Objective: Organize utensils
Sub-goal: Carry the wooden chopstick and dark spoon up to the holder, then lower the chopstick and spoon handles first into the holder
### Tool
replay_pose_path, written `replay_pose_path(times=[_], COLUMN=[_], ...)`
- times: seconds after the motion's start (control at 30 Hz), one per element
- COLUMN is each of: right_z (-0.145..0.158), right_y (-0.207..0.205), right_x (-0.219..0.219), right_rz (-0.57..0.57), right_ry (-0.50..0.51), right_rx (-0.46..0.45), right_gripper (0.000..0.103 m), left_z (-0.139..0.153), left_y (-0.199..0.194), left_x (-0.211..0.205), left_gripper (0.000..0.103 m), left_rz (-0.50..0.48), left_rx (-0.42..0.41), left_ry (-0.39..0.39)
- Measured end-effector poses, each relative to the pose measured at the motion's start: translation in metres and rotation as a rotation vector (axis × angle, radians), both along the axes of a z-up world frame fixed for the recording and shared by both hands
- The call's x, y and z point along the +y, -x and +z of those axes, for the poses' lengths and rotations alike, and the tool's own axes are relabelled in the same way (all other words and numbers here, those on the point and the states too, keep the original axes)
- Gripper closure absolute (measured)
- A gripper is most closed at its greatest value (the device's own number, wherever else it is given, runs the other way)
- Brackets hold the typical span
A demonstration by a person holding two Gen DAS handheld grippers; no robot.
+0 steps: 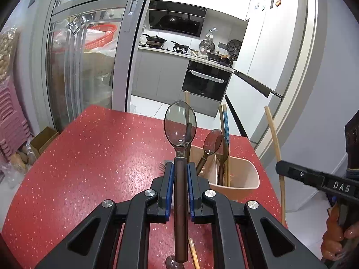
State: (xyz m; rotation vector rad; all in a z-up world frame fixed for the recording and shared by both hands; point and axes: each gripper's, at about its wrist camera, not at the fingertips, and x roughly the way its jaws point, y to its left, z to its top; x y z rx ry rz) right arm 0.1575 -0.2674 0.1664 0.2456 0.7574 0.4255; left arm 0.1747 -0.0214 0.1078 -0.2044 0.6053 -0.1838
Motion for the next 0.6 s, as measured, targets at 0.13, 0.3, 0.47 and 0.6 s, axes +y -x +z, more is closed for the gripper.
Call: replay_pose_path(times=[0.13,0.3,0.47,0.6], right_z=[0.007,0.014,0.020,0.026], right_y=[-0.007,-0.017,-0.029,-0.036], right_x=[-0.005,-0.011,-0.018,-0.020], right_rz=[-0.019,-0.040,-0.073,-0.100], right_ry=[-0.013,-0.029,-0.052,-0.048], right_rx=[-0.021,-0.048,-0.079,-0.116], right_gripper=[0.096,0.096,0.096,0.096], left_z=[0.001,0.004,0.015,0.025], left_y=[-0.005,-0.013,-0.026,-0.039], left_x=[-0.005,-0.011,-0.006,-0.002], left_gripper=[0.067,0.067,0.067,0.067], left_rz=[0.002,0.002,0.013,0.023], left_rx=[-0.010,-0.026,-0.043,-0.065], left_ry=[-0.019,-0.042,-0.007,0.023])
